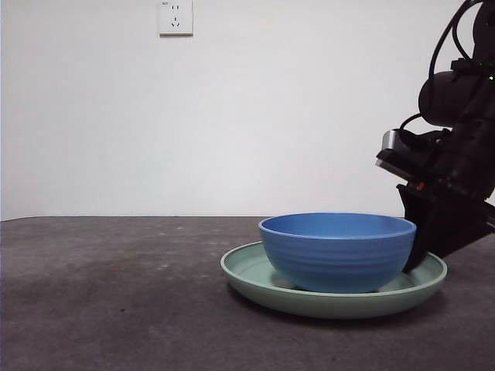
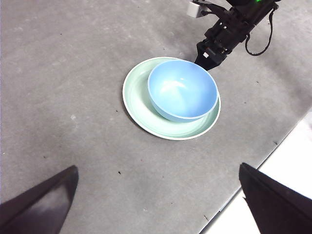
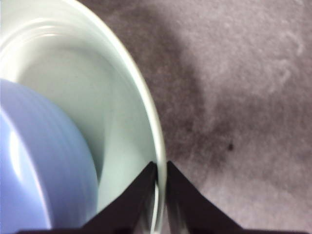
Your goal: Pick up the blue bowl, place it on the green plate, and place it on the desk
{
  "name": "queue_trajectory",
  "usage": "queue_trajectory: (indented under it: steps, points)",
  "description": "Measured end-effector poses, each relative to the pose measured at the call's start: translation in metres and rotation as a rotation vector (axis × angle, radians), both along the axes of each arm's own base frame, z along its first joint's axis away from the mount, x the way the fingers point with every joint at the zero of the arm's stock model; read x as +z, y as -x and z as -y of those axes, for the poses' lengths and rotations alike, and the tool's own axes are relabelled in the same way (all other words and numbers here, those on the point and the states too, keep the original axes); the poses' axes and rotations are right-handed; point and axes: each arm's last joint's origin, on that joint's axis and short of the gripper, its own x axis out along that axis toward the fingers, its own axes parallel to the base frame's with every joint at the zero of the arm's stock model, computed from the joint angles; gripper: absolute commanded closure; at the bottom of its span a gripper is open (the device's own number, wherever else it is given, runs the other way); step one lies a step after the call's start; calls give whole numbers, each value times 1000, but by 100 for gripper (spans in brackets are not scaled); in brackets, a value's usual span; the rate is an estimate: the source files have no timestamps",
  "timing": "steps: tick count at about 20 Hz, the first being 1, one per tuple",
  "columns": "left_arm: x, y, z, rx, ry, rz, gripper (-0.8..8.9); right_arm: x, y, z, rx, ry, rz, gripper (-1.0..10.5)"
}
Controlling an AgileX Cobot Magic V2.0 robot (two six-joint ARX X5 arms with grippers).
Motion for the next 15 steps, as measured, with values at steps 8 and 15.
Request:
queue_trajectory:
  steps: [8,15]
  points:
    - [0,0,0,0,0,0,283,35,-16,-6,22,-116,11,937]
    - [0,0,0,0,0,0,283,38,-9,-53,83,-133,35,937]
